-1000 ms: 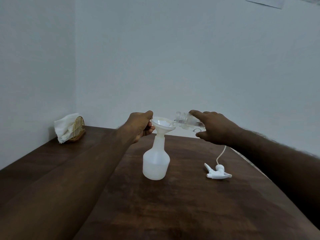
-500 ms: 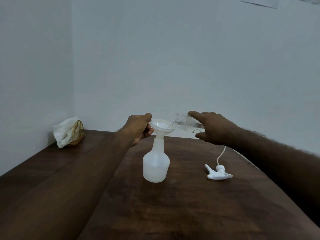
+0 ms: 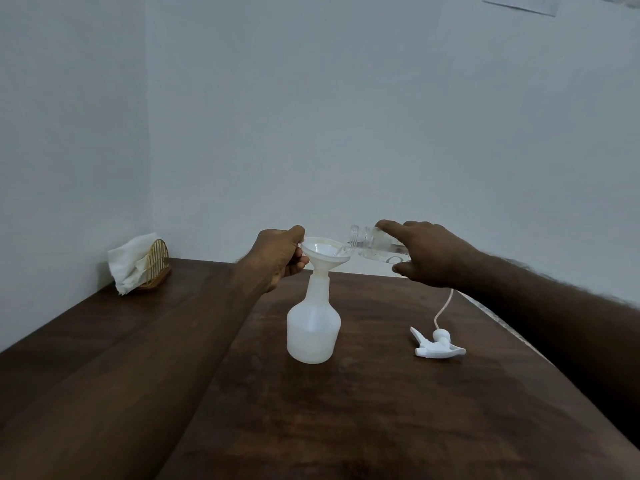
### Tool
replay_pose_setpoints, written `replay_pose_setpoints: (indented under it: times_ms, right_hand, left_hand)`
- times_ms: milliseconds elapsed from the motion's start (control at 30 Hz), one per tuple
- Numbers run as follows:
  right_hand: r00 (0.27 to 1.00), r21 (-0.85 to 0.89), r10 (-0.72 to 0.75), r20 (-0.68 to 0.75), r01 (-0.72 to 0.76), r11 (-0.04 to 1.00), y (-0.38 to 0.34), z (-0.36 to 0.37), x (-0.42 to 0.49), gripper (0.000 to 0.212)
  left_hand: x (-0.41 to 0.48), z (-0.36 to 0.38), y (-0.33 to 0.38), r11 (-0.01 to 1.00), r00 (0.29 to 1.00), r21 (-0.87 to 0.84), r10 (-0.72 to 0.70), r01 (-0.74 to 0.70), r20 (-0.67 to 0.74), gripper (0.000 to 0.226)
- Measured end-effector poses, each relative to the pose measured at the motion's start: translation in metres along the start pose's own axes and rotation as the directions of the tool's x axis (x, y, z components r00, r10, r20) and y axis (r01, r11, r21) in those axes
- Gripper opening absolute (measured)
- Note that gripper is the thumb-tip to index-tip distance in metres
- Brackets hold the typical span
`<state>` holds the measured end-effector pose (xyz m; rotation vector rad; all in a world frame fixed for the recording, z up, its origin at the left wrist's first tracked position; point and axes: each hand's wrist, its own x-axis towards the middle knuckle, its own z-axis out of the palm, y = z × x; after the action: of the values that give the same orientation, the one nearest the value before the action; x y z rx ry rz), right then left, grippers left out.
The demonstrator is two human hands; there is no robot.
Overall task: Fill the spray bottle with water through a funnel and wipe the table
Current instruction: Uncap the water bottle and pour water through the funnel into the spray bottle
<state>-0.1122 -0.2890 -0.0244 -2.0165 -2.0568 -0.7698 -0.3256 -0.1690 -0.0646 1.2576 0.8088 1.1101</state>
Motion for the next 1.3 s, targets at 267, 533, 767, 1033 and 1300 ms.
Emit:
replay_pose_setpoints:
  times_ms: [267, 533, 767, 1033, 1300]
  right_hand:
    - [1.000, -0.012, -0.007, -0.001, 0.007, 1.000, 0.0002, -0.0008, -0.0007, 0.071]
    - [1.000, -0.018, -0.007, -0.004, 0.007, 1.000, 0.0000, -0.0011, 0.0000, 0.071]
    - [1.000, -0.023, -0.007, 0.001, 0.007, 1.000, -0.0004, -0.0019, -0.0006, 0.071]
    - [1.000, -0.030, -0.012, 0.001, 0.012, 0.999, -0.0020, -0.0033, -0.0008, 0.069]
    - [1.000, -0.035, -0.013, 0.002, 0.013, 0.999, -0.0025, -0.0049, -0.0002, 0.069]
  left_hand:
    - [0.0004, 0.0019, -0.0009, 1.000, 1.000, -0.006, 0.014, -0.014, -0.012, 0.018]
    - [0.0017, 0.0020, -0.0008, 1.000, 1.000, 0.004, 0.013, -0.013, -0.013, 0.016]
    - [0.0029, 0.0013, -0.0024, 0.999, 0.999, 0.031, 0.036, -0.035, -0.028, 0.015]
    - [0.0022, 0.0005, -0.0027, 0.997, 0.998, 0.055, 0.048, -0.046, -0.027, 0.013]
    - [0.0025, 0.0014, -0.0013, 0.996, 0.999, 0.074, 0.046, -0.044, -0.029, 0.011]
